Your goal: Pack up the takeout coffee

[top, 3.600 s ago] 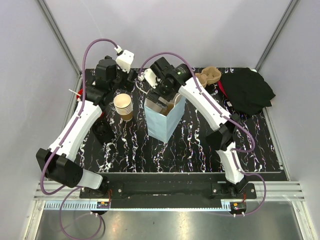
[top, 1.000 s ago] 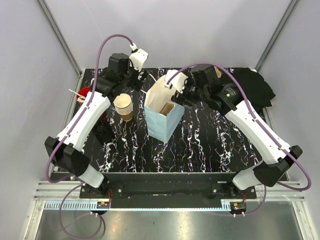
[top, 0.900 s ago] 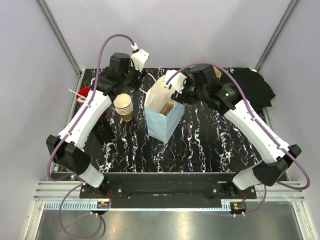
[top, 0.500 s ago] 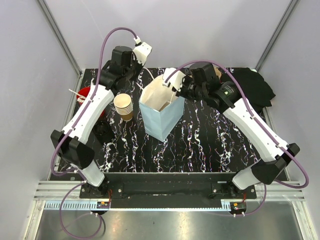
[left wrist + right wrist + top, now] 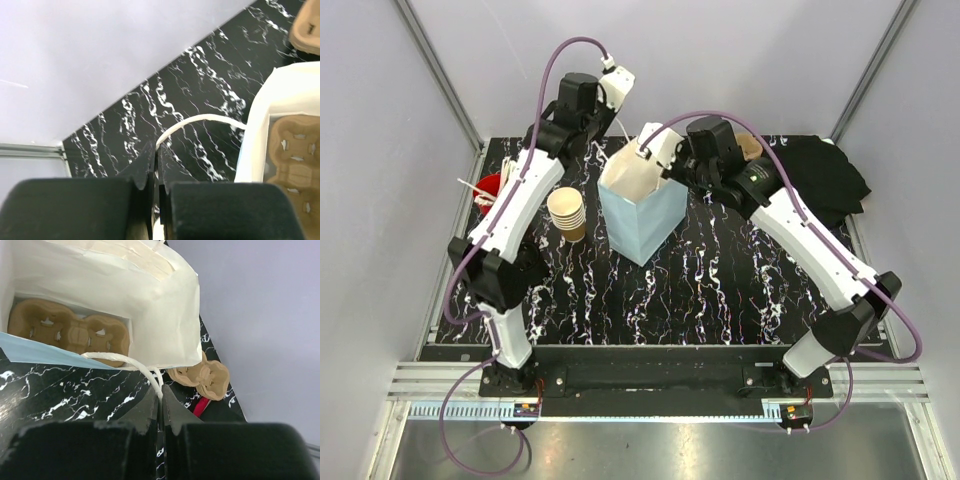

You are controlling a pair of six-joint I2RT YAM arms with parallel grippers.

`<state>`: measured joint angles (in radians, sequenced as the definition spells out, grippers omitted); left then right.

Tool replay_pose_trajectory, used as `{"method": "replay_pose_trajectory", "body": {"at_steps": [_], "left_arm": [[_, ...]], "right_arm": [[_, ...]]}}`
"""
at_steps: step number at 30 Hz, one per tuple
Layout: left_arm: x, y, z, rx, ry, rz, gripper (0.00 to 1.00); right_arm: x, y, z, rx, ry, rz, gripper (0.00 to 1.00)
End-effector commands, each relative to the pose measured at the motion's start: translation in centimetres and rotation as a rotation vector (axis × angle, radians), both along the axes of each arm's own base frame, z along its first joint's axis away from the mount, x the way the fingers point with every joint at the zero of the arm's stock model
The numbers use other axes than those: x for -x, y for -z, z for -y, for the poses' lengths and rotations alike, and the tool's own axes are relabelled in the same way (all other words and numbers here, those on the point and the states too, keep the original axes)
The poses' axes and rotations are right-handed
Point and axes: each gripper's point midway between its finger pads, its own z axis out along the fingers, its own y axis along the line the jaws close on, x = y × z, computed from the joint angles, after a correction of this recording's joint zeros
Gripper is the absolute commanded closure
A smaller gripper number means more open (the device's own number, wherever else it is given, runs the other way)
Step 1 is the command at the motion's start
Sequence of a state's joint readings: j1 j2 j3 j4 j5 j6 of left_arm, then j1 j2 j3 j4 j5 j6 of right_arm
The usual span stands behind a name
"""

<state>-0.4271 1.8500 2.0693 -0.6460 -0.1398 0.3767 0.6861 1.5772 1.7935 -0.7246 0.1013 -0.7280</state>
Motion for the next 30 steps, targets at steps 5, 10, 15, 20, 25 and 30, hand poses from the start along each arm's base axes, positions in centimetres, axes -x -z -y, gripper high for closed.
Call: {"method": "replay_pose_trajectory", "body": {"at_steps": [5, 10, 15, 20, 25, 30], "left_arm": [[-3.7, -5.1, -0.5, -0.035, -0.080, 0.189, 1.00], [-5.4, -5.7, -0.8, -0.083, -0.118, 0.258, 1.00], [-7.2, -6.6, -1.0, -0.112, -0.165, 0.348, 0.99], [-8.5, -8.4, -1.0, -0.113, -0.205, 0.442, 0.97], [-9.9, -8.7, -0.8, -0.127, -0.239, 0.505, 0.95], [-11.0, -9.0, -0.4, -0.103, -0.259, 0.563, 0.90]], "right_arm": [[-4.1, -3.1, 0.3, -0.090, 0.165, 0.145, 0.94], [-5.6, -3.2, 0.5, -0.108, 0.231, 0.179, 0.94], [-7.3, -2.2, 0.5, -0.107, 0.296, 0.196, 0.94], [-9.1, -2.3, 1.2, -0.134, 0.379, 0.234, 0.96], [-10.5, -2.8, 2.2, -0.179, 0.468, 0.267, 0.96], [-11.7, -2.3, 2.8, -0.211, 0.518, 0.274, 0.94]]}}
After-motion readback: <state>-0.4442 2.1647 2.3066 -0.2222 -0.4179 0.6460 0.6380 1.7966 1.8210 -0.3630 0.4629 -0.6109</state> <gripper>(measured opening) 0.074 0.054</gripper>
